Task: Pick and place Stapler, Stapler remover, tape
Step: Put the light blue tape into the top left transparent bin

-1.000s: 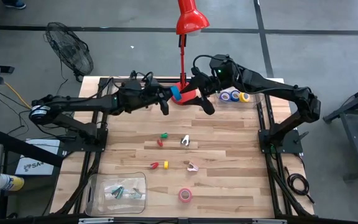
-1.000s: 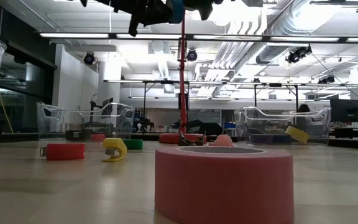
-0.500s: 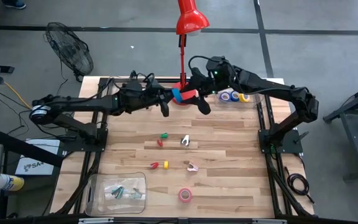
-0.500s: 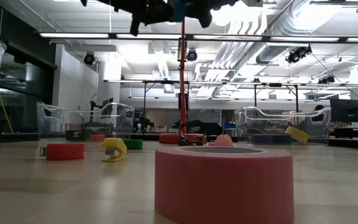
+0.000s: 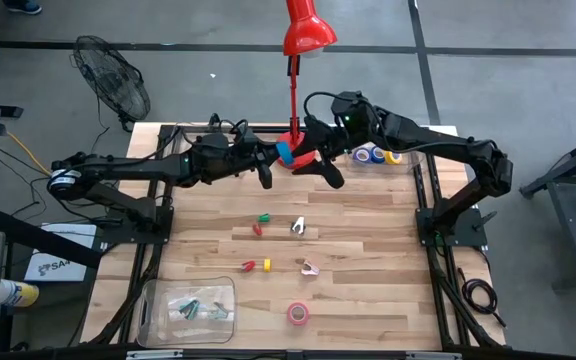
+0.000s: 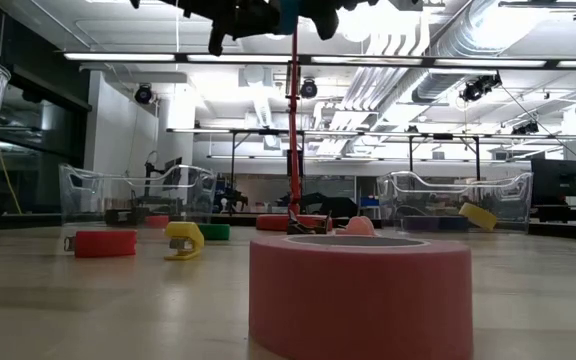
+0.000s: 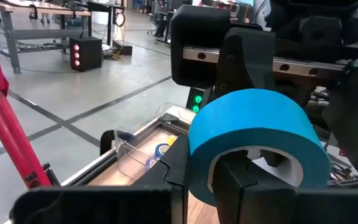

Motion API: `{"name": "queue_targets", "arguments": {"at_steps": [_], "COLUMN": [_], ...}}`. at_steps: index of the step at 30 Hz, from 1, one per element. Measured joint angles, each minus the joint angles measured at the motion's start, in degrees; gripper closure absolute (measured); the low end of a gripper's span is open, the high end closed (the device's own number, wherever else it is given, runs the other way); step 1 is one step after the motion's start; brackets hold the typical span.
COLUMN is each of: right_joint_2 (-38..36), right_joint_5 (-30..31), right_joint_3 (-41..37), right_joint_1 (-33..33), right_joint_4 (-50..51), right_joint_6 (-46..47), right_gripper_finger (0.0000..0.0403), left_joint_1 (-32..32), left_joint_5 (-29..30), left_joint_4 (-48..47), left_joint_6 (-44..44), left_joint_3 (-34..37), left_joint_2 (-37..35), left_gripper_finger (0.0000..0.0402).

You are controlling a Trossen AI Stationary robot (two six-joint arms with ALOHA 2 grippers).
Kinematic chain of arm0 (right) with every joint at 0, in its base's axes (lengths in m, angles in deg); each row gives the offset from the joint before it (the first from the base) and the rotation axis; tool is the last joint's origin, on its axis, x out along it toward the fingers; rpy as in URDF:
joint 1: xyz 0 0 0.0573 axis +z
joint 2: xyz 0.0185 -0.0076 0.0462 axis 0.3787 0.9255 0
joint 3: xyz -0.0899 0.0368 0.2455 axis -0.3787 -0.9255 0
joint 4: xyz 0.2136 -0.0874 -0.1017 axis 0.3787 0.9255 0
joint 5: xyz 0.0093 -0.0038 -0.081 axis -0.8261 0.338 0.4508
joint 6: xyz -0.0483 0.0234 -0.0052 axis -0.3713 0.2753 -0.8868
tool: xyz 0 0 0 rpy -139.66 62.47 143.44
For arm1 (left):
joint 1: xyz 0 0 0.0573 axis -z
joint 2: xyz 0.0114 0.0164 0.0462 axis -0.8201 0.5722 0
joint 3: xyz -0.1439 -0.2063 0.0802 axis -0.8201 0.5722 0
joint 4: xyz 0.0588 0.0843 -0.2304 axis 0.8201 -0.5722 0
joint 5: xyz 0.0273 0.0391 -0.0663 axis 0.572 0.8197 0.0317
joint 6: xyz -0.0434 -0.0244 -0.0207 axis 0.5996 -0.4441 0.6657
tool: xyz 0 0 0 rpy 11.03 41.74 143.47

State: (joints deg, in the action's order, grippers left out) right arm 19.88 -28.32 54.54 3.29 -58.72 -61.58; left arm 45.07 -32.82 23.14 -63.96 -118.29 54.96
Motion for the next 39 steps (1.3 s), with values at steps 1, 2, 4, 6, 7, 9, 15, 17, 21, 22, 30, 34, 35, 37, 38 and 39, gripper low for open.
{"name": "queue_targets", "arguments": {"at_steps": [1, 2, 4, 6, 7, 9, 15, 17, 21, 22, 30, 34, 35, 37, 38, 39], "right_joint_2": [0.0, 0.0, -0.02, -0.07, -0.07, -0.07, -0.11, -0.14, -0.15, -0.15, -0.15, -0.17, -0.17, -0.17, -0.17, -0.2], "right_joint_5": [0.14, 0.33, 0.44, 1.08, 1.73, 3.02, 3.42, 3.35, 3.38, 3.29, 1.78, 1.48, 1.47, 1.43, 1.38, 1.32], "right_joint_3": [-0.02, -0.02, -0.02, -0.02, -0.02, -0.02, -0.02, -0.02, -0.02, -0.02, -0.02, -0.02, 0.0, 0.0, 0.0, 0.0], "right_joint_1": [0.23, 0.39, 0.55, 0.56, 0.57, 0.6, 0.78, 0.89, 0.88, 0.9, 0.9, 0.62, 0.38, -0.23, -0.61, -1.02], "right_joint_4": [-0.04, -0.16, -0.36, -0.48, -0.54, -0.68, -1.75, -1.86, -1.83, -1.8, -1.7, -1.15, -0.79, 0.41, 0.93, 1.35], "right_joint_6": [-0.37, -0.52, -0.54, -0.58, -0.59, -0.6, -0.45, -0.49, -0.5, -0.5, -0.52, 0.42, 0.67, 0.85, 0.9, 0.98], "right_gripper_finger": [0.0202, 0.0206, 0.0215, 0.0224, 0.023, 0.0242, 0.0288, 0.0302, 0.0329, 0.0337, 0.0374, 0.0374, 0.0374, 0.0374, 0.0374, 0.0374], "left_joint_1": [0.0, 0.0, 0.0, 0.0, -0.02, -0.06, -0.07, -0.04, -0.06, -0.05, -0.04, -0.11, -0.11, -0.11, -0.11, -0.13], "left_joint_5": [-0.03, -0.07, -0.09, -0.13, -0.11, -0.05, -1.04, -1.25, -2.09, -2.42, -3.15, -3.72, -3.72, -3.74, -3.74, -3.72], "left_joint_4": [0.02, 0.06, 0.25, 0.37, 0.35, 0.35, 1.97, 2.23, 2.24, 2.27, 2.29, 1.91, 1.74, 1.29, 1.2, 1.01], "left_joint_6": [-0.3, -0.35, -0.35, -0.35, -0.35, -0.35, -0.35, -0.35, -0.33, -0.31, 0.89, 1.22, 1.22, 1.21, 1.2, 1.2], "left_joint_3": [0.0, 0.0, 0.0, 0.0, 0.0, 0.0, 0.0, 0.0, 0.0, 0.0, 0.0, 0.0, 0.0, 0.0, 0.0, 0.0], "left_joint_2": [0.0, 0.0, -0.04, -0.04, -0.04, -0.04, -0.04, -0.04, -0.03, -0.02, 0.0, 0.0, 0.0, 0.03, 0.04, 0.04], "left_gripper_finger": [0.0368, 0.0368, 0.0368, 0.0368, 0.0368, 0.0368, 0.0368, 0.0368, 0.0368, 0.0368, 0.0334, 0.0282, 0.0273, 0.0257, 0.0251, 0.0245]}}
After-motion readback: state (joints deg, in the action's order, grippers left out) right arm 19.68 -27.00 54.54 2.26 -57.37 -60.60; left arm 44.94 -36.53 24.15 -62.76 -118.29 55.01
